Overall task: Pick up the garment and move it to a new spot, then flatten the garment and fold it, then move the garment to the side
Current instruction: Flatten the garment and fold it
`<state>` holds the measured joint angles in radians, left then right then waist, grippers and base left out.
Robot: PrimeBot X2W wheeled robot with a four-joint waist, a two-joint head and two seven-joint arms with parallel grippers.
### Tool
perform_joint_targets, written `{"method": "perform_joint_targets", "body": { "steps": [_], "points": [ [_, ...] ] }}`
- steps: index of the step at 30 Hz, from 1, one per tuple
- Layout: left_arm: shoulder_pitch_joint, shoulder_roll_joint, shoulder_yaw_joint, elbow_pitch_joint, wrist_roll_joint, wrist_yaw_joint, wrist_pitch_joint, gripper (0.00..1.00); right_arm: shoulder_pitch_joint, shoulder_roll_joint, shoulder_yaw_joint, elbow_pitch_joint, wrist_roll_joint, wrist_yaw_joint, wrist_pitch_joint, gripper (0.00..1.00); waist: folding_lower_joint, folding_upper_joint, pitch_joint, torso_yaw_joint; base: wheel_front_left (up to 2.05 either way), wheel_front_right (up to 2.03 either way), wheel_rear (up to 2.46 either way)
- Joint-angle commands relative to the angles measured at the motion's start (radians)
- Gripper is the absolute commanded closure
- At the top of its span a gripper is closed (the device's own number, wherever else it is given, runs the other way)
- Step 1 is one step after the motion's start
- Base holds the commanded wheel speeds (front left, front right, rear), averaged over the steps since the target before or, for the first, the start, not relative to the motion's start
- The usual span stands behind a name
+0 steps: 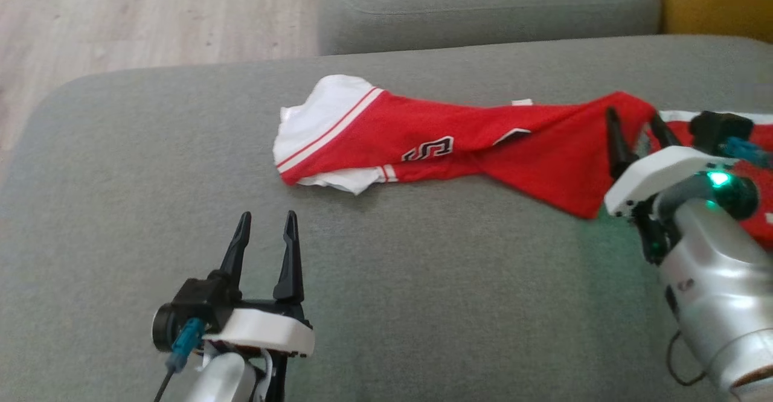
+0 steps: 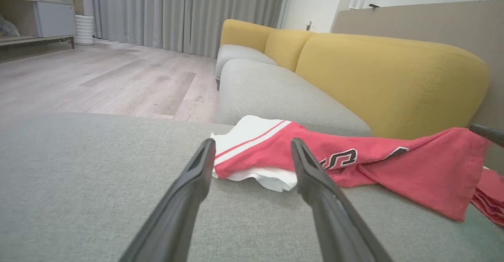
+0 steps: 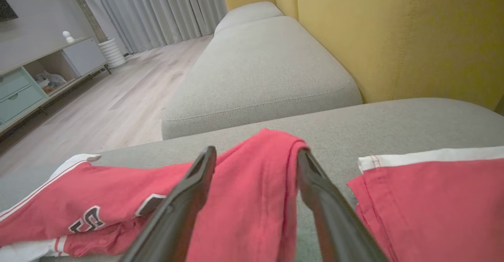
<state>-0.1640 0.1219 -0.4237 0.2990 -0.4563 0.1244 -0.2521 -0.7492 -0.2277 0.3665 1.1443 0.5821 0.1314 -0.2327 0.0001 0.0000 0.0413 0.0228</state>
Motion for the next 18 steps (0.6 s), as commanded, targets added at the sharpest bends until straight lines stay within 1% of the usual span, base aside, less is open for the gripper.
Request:
{"method": "perform_joint_targets", "body": {
  "steps": [1,3,4,5,7,11,13,15,18],
  "points": [
    [-0.052,0.011,0.038,-0.035,0.009,0.008,-0.01,0.0,-0.034,0.022,0.005,-0.029,-0.019,-0.001,-0.018,0.0,-0.0001,0.0,0.004,-0.027,0.0,0.0,0.0],
    [-0.051,0.012,0.042,-0.037,0.01,0.009,-0.01,0.0,-0.02,0.038,-0.021,-0.05,-0.057,-0.001,-0.026,0.0,-0.0001,0.0,0.004,-0.045,0.0,0.0,0.0],
    [-0.05,0.012,0.045,-0.039,0.011,0.009,-0.01,0.0,-0.009,0.047,-0.034,-0.081,-0.083,-0.001,-0.028,0.0,-0.0001,0.0,0.004,-0.055,0.0,0.0,0.0],
    [-0.049,0.012,0.05,-0.042,0.012,0.011,-0.01,0.0,0.034,0.065,-0.093,-0.181,-0.13,-0.001,-0.028,0.0,-0.0001,0.0,0.002,-0.071,0.0,0.0,0.0],
    [-0.046,0.012,0.055,-0.045,0.013,0.012,-0.01,0.0,0.106,0.092,-0.163,-0.312,-0.183,-0.001,-0.029,0.0,-0.0001,0.0,-0.001,-0.085,0.0,0.0,0.0],
    [-0.044,0.013,0.059,-0.05,0.017,0.01,-0.01,0.0,0.3,0.149,-0.286,-0.591,-0.286,-0.001,-0.029,0.0,-0.0001,0.0,-0.005,-0.102,0.0,0.0,0.0],
    [-0.044,0.014,0.058,-0.05,0.019,0.008,-0.01,0.0,0.401,0.167,-0.32,-0.716,-0.31,-0.001,-0.029,0.0,-0.0001,0.0,-0.006,-0.106,0.0,0.0,0.0],
    [-0.046,0.016,0.057,-0.049,0.02,0.006,-0.01,0.0,0.494,0.174,-0.331,-0.824,-0.316,-0.001,-0.029,0.0,-0.0001,0.0,-0.006,-0.108,0.0,0.0,0.0],
    [-0.049,0.018,0.058,-0.05,0.021,0.005,-0.01,0.0,0.605,0.177,-0.325,-0.94,-0.288,-0.001,-0.029,0.0,-0.0001,0.0,-0.004,-0.114,0.0,0.0,0.0]
  ]
}}
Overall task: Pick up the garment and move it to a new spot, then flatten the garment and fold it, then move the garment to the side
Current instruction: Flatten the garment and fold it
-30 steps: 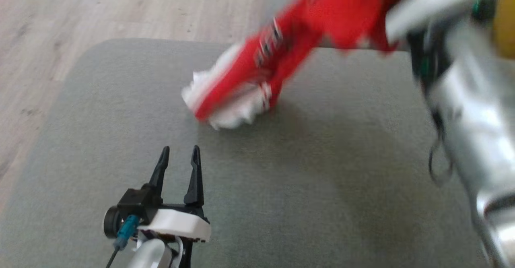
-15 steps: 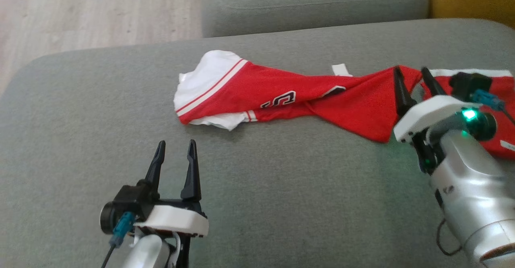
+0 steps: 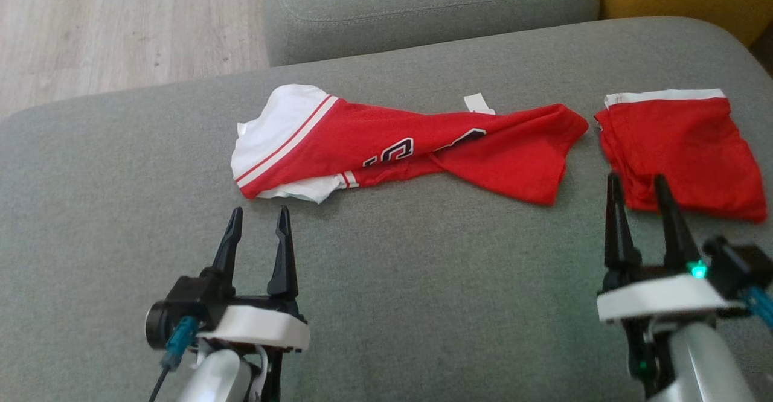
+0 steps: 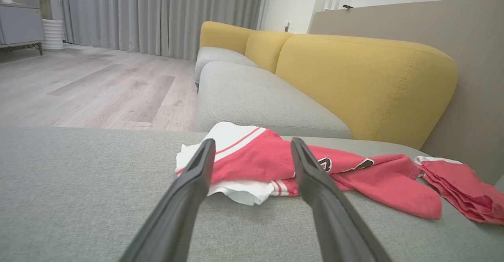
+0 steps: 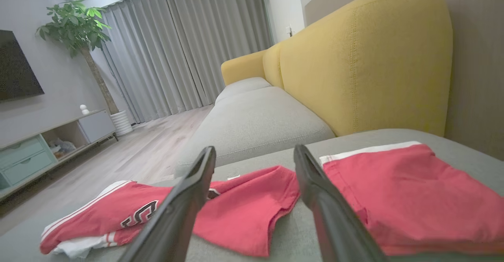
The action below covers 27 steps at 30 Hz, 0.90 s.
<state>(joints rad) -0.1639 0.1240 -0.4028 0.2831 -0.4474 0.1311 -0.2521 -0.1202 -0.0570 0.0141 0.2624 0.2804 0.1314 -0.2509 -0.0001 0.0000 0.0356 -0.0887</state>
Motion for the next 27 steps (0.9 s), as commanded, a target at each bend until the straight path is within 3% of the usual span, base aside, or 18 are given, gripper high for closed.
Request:
{"method": "perform_joint_targets", "body": {
  "steps": [1,16,27],
  "points": [
    [-0.05,0.017,0.036,-0.034,0.012,-0.003,-0.01,0.0,0.002,0.006,0.03,-0.082,0.019,-0.001,-0.011,0.0,0.0001,0.0,0.004,-0.005,0.0,0.0,0.0],
    [-0.089,0.026,0.011,-0.02,0.024,-0.008,0.009,0.0,0.055,0.007,0.029,-0.177,0.059,-0.001,-0.011,0.0,0.0001,0.0,0.051,-0.028,0.0,0.0,0.0],
    [-0.209,0.067,-0.052,0.112,0.082,-0.005,0.181,0.0,0.022,0.007,0.058,-0.173,0.084,-0.001,-0.011,0.0,0.0001,0.0,0.127,-0.063,0.0,0.0,0.0]
  ]
}}
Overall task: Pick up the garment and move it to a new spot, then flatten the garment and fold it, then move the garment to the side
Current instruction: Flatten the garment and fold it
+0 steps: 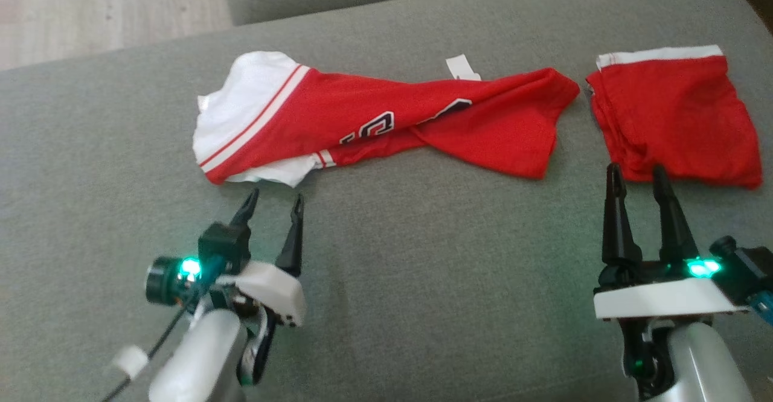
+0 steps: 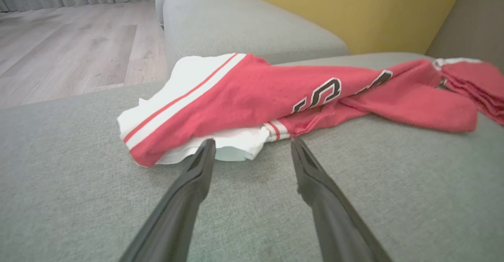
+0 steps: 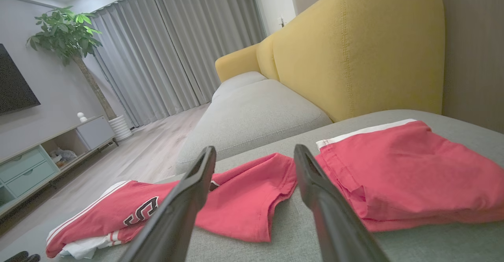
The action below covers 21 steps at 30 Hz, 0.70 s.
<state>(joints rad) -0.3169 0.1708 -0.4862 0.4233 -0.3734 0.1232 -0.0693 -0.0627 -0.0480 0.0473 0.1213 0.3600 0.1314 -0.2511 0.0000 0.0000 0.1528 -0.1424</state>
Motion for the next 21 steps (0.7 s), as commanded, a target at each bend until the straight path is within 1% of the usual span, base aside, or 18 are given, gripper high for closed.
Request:
{"method": "perform_joint_targets", "body": {
  "steps": [1,3,7,13,21],
  "points": [
    [-0.074,0.026,0.024,-0.008,0.018,0.004,0.016,0.0,-0.039,-0.002,0.028,-0.03,0.007,-0.001,-0.011,0.0,0.0,0.0,0.016,-0.015,0.0,0.0,0.0],
    [-0.109,0.043,0.003,0.038,0.05,0.008,0.052,0.0,-0.045,-0.002,0.029,-0.025,0.015,-0.001,-0.011,0.0,0.0,0.0,0.028,-0.028,0.0,0.0,0.0],
    [-0.164,0.056,-0.021,0.123,0.085,0.017,0.096,0.0,-0.058,-0.002,0.031,-0.018,0.027,-0.001,-0.011,0.0,0.0,0.0,0.047,-0.05,0.0,0.0,0.0],
    [-0.225,0.062,-0.026,0.203,0.116,0.045,0.056,0.0,-0.07,-0.002,0.035,-0.011,0.038,-0.001,-0.011,0.0,0.0,0.0,0.063,-0.075,0.0,0.0,0.0],
    [-0.267,0.058,-0.051,0.277,0.135,0.045,0.039,0.0,-0.075,-0.002,0.04,-0.003,0.047,-0.001,-0.011,0.0,0.0,0.0,0.069,-0.09,0.0,0.0,0.0]
  ]
}}
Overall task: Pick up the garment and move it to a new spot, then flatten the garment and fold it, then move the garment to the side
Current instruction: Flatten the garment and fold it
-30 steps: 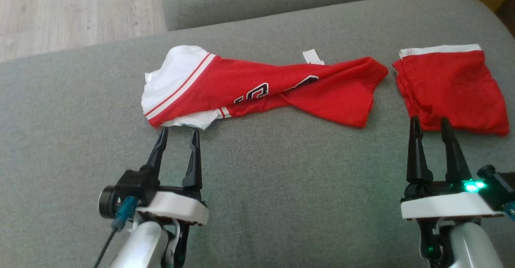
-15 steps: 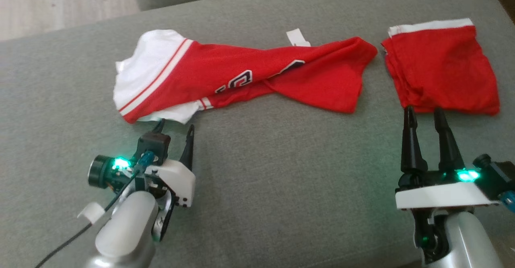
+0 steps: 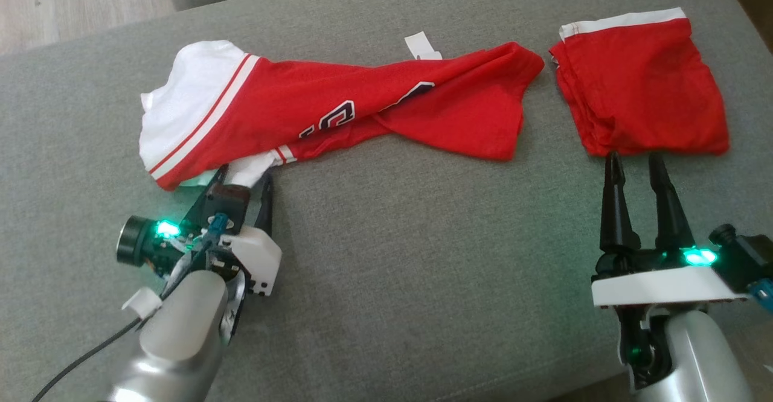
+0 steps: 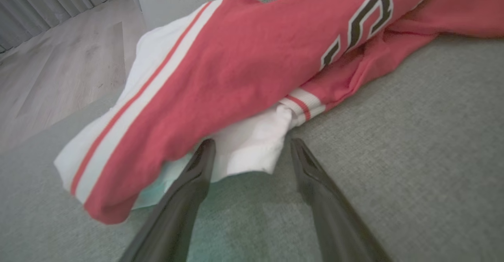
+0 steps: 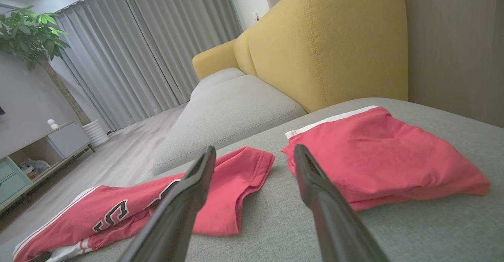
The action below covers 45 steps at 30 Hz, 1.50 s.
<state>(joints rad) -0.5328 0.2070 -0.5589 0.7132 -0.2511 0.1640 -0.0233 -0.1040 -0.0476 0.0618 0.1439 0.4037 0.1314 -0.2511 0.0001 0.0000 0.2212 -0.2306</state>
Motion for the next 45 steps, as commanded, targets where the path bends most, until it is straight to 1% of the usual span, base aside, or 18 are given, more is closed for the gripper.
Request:
{"method": "perform_joint_targets", "body": {
  "steps": [1,2,3,4,8,14,19,24,29,30,35,37,40,43,44,45],
  "points": [
    [-0.056,0.021,0.02,-0.004,0.013,0.004,-0.006,0.04,-0.035,-0.003,0.025,-0.025,0.004,-0.001,-0.011,0.0,-0.0001,0.0,0.001,-0.003,0.0,0.0,0.0],
    [-0.056,0.021,0.02,-0.004,0.013,0.004,-0.006,0.04,-0.035,-0.003,0.025,-0.025,0.004,-0.001,-0.011,0.0,-0.0001,0.0,0.001,-0.003,0.0,0.0,0.0],
    [-0.059,0.019,0.018,0.004,0.012,0.003,-0.006,0.86,-0.035,-0.003,0.025,-0.024,0.004,-0.001,-0.011,0.0,-0.0001,0.0,0.0,-0.003,0.0,0.0,0.0],
    [-0.062,0.018,0.016,0.013,0.012,0.0,-0.005,1.0,-0.036,-0.003,0.024,-0.022,0.003,-0.001,-0.011,0.0,-0.0001,0.0,-0.001,-0.004,0.0,0.0,0.0],
    [-0.068,0.011,0.0,0.038,0.01,-0.018,-0.007,1.0,-0.03,-0.003,0.014,-0.015,-0.001,-0.001,-0.011,0.0,-0.0001,0.0,-0.017,0.005,0.0,0.0,0.0],
    [-0.052,0.017,0.002,0.034,0.005,-0.007,-0.062,1.0,-0.015,-0.003,0.016,-0.003,-0.009,-0.001,-0.011,0.0,-0.0001,0.0,-0.074,0.044,0.0,0.0,0.0],
    [-0.034,0.056,0.005,-0.018,0.01,0.004,-0.094,1.0,0.004,-0.003,0.02,0.004,-0.009,-0.001,-0.011,0.0,-0.0001,0.0,-0.131,0.09,0.0,0.0,0.0],
    [-0.017,0.102,-0.004,-0.116,0.021,0.006,-0.083,1.0,0.034,-0.003,0.031,0.016,-0.008,-0.001,-0.011,0.0,-0.0001,0.0,-0.175,0.142,0.0,0.0,0.0],
    [0.044,0.148,-0.052,-0.236,0.041,-0.019,-0.011,1.0,0.054,-0.003,0.046,0.025,-0.001,-0.001,-0.011,0.0,-0.0001,0.0,-0.208,0.18,0.0,0.0,0.0],
    [0.076,0.168,-0.064,-0.29,0.043,-0.021,0.018,1.0,0.059,-0.003,0.051,0.028,0.0,-0.001,-0.011,0.0,-0.0001,0.0,-0.217,0.193,0.0,0.0,0.0],
    [0.145,0.23,-0.1,-0.42,0.064,-0.025,0.092,1.0,0.074,-0.003,0.055,0.038,0.004,-0.001,-0.011,0.0,-0.0001,0.0,-0.231,0.224,0.0,0.0,0.0],
    [0.176,0.248,-0.134,-0.467,0.076,-0.043,0.127,1.0,0.075,-0.003,0.055,0.041,0.006,-0.001,-0.011,0.0,-0.0001,0.0,-0.233,0.233,0.0,0.0,0.0],
    [0.232,0.25,-0.192,-0.524,0.074,-0.078,0.183,1.0,0.074,-0.003,0.06,0.045,0.011,-0.001,-0.011,0.0,-0.0001,0.0,-0.235,0.24,0.0,0.0,0.0],
    [0.292,0.235,-0.246,-0.55,0.045,-0.116,0.245,1.0,0.07,-0.003,0.067,0.05,0.012,-0.001,-0.011,0.0,-0.0001,0.0,-0.235,0.239,0.0,0.0,0.0],
    [0.311,0.225,-0.255,-0.556,0.025,-0.126,0.261,0.9,0.068,-0.003,0.07,0.051,0.013,-0.001,-0.011,0.0,-0.0001,0.0,-0.235,0.236,0.0,0.0,0.0],
    [0.311,0.225,-0.255,-0.556,0.025,-0.126,0.261,0.9,0.068,-0.003,0.07,0.051,0.013,-0.001,-0.011,0.0,-0.0001,0.0,-0.235,0.236,0.0,0.0,0.0]
  ]
}}
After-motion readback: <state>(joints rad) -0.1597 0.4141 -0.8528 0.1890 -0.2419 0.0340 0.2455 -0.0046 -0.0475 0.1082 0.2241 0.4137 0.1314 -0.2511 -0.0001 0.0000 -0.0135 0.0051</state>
